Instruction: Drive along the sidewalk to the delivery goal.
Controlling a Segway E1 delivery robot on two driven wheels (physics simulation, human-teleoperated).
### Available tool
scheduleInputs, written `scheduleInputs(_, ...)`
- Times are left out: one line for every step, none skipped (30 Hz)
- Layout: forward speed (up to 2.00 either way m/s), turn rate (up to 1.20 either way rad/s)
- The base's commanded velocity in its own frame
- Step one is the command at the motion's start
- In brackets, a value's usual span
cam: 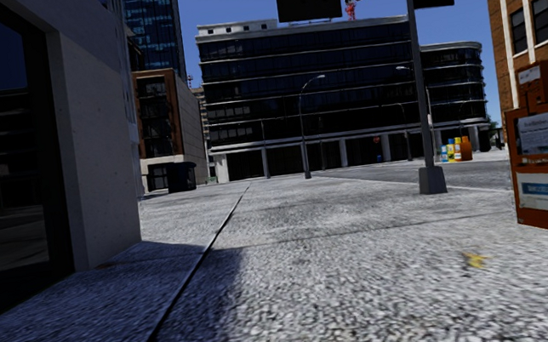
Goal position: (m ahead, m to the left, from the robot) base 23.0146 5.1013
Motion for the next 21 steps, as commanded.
scheduleInputs(2.00, 0.00)
scheduleInputs(2.00, 0.00)
scheduleInputs(2.00, 0.05)
scheduleInputs(2.00, 0.05)
scheduleInputs(2.00, 0.12)
scheduleInputs(2.00, 0.18)
scheduleInputs(2.00, 0.21)
scheduleInputs(2.00, 0.21)
scheduleInputs(2.00, 0.25)
scheduleInputs(2.00, 0.26)
scheduleInputs(2.00, 0.27)
scheduleInputs(2.00, 0.27)
scheduleInputs(2.00, 0.29)
scheduleInputs(2.00, 0.32)
scheduleInputs(2.00, 0.35)
scheduleInputs(2.00, 0.35)
scheduleInputs(2.00, 0.37)
scheduleInputs(2.00, 0.37)
scheduleInputs(2.00, 0.37)
scheduleInputs(2.00, 0.37)
scheduleInputs(2.00, 0.37)
